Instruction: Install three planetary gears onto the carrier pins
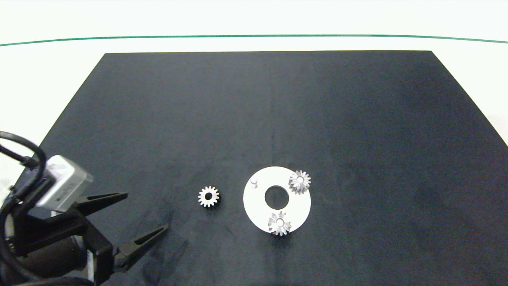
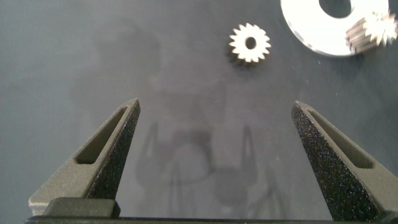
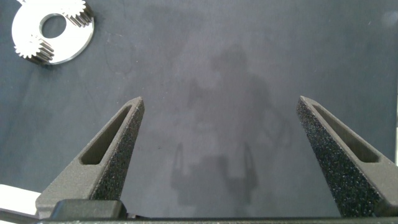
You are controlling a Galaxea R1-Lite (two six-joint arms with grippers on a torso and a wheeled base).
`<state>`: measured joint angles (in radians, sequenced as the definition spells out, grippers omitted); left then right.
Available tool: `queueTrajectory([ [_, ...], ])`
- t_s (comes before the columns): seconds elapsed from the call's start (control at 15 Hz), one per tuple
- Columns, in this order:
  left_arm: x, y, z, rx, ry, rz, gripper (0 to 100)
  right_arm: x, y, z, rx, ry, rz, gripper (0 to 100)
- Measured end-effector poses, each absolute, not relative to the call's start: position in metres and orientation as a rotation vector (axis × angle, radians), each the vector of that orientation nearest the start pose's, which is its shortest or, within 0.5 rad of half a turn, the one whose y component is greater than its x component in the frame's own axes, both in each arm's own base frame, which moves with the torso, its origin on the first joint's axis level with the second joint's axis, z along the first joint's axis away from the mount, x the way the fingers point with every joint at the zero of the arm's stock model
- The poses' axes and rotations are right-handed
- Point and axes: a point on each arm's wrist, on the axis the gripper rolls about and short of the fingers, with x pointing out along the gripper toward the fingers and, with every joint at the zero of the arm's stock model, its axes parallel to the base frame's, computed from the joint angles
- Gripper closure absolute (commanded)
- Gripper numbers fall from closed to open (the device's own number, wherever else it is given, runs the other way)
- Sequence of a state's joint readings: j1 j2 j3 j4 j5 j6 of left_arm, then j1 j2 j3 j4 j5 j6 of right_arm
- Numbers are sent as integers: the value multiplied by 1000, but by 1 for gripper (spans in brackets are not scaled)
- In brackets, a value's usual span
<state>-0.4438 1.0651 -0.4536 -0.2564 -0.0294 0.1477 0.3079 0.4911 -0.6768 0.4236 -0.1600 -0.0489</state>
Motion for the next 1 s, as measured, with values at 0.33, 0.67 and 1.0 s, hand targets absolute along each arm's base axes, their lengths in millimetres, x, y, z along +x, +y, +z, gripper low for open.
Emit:
queueTrajectory([
  [0.33, 159, -88, 182, 253, 360, -529, 0, -5, -5, 219, -89, 208, 156, 0],
  [0.67, 173, -101, 181, 273, 380, -517, 0, -8, -6, 220, -84, 188, 151, 0],
  [1.0, 171, -117, 176, 309, 389, -519, 0, -10, -7, 218, -82, 184, 152, 0],
])
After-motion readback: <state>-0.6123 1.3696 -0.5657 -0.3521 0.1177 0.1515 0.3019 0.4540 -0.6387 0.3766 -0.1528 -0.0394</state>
